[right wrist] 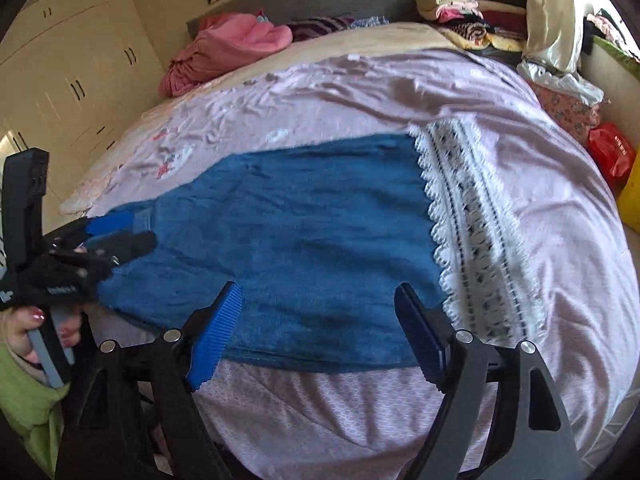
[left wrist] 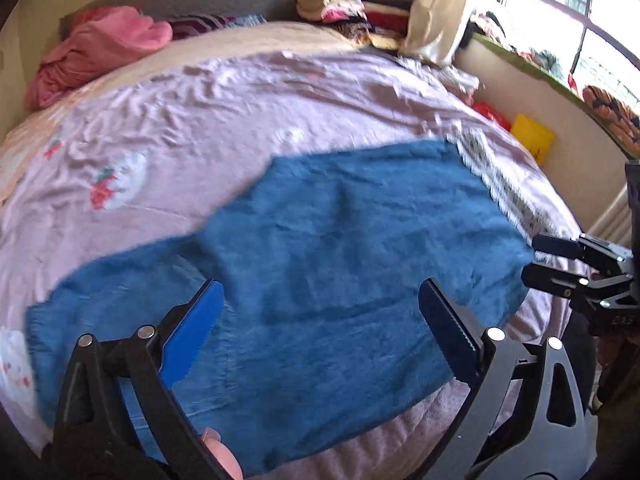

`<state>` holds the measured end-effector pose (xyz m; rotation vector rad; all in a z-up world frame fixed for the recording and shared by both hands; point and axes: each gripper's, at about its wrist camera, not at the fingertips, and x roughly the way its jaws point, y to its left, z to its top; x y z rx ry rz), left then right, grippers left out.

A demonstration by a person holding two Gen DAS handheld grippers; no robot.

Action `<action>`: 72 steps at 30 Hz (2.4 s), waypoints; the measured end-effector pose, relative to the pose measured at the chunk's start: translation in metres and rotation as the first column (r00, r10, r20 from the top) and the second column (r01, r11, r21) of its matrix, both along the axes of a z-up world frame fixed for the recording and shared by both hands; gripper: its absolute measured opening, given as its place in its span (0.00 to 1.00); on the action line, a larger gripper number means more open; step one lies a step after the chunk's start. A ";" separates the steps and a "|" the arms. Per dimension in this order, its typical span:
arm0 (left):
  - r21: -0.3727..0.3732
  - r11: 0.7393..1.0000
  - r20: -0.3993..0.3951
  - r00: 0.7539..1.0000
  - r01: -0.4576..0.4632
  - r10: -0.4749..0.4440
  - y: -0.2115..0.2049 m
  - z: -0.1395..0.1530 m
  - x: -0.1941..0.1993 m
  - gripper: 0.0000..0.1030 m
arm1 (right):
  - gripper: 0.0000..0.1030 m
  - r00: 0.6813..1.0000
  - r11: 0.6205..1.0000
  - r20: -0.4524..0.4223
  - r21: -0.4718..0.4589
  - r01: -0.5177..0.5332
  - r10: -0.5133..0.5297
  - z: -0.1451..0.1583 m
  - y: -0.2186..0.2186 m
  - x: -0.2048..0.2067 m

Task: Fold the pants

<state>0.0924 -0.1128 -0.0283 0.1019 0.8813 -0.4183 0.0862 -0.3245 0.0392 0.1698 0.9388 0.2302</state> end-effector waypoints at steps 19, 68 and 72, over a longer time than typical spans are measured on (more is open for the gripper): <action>0.045 0.996 -0.047 0.996 0.079 -0.077 -0.018 -0.007 -0.001 0.90 | 0.76 0.978 0.975 0.049 0.107 0.195 -0.201 0.002 -0.067 -0.042; 0.178 0.947 -0.277 0.937 0.268 -0.213 -0.291 -0.037 0.159 0.34 | 0.24 0.984 0.979 -0.018 0.106 0.176 -0.175 -0.031 -0.104 0.012; 0.101 0.954 -0.267 0.932 0.281 -0.246 -0.275 -0.025 0.156 0.24 | 0.23 0.987 0.984 0.037 0.094 0.152 -0.156 -0.020 -0.096 0.006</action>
